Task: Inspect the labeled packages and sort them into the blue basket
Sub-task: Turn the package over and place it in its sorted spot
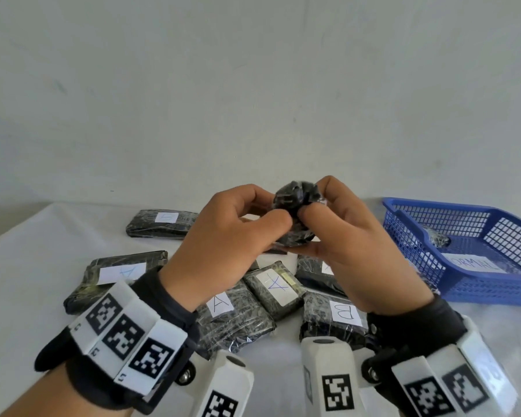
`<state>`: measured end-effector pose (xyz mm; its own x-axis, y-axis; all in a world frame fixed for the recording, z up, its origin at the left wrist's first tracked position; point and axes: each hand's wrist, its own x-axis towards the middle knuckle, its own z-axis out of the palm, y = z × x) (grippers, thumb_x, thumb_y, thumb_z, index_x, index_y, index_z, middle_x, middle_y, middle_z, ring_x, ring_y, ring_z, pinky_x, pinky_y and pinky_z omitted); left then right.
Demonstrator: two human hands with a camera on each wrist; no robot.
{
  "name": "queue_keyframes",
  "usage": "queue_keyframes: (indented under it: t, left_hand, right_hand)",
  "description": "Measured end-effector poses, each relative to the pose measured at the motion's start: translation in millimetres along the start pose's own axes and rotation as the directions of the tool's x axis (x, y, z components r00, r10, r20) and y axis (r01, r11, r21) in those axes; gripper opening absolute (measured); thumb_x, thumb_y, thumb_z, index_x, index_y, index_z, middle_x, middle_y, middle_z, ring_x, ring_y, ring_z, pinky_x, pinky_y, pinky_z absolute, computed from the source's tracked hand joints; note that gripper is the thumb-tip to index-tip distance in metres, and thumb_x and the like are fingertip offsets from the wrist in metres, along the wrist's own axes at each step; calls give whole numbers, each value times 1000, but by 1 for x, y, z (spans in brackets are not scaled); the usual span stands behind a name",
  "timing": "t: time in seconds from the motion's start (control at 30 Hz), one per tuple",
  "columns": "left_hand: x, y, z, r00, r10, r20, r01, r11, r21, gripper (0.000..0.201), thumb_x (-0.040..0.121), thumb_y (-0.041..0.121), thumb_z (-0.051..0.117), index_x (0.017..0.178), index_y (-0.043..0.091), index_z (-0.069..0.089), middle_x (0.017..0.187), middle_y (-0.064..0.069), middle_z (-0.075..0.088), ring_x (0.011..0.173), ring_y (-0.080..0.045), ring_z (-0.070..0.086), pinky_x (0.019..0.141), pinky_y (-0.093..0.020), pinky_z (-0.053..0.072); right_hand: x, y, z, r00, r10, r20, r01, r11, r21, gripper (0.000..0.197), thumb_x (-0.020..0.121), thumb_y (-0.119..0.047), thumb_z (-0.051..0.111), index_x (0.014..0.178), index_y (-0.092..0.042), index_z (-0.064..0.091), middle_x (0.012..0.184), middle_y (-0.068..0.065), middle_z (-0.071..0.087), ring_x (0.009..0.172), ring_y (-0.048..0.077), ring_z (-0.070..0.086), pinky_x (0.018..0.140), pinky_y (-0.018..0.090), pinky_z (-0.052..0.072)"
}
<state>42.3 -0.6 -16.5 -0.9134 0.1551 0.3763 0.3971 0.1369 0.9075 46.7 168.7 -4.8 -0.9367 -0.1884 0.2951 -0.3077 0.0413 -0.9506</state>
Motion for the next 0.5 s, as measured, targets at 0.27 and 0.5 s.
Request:
queue_keyframes:
  t: [0.27,0.5]
  left_hand:
    - [-1,2,2,999,22,-23,-21,999,40,38,68,51,64,90,22,73,91,-4,77,94,-46,71,87,-65,58]
    - [-1,5,-2,1000,-16,2,16,1000,-9,39,69,55,64,95,27,73,96,-4,76,105,-35,71,99,-62,55]
  right_hand:
    - [1,1,0,999,25,37,-31,987,157,40,83,-29,68,95,4,48,101,33,60,89,30,69,82,44,64]
    - [0,-4,-5,998,17,67,-31,976,217,28,85,-25,64,99,-2,55,100,21,66,92,24,70,86,42,63]
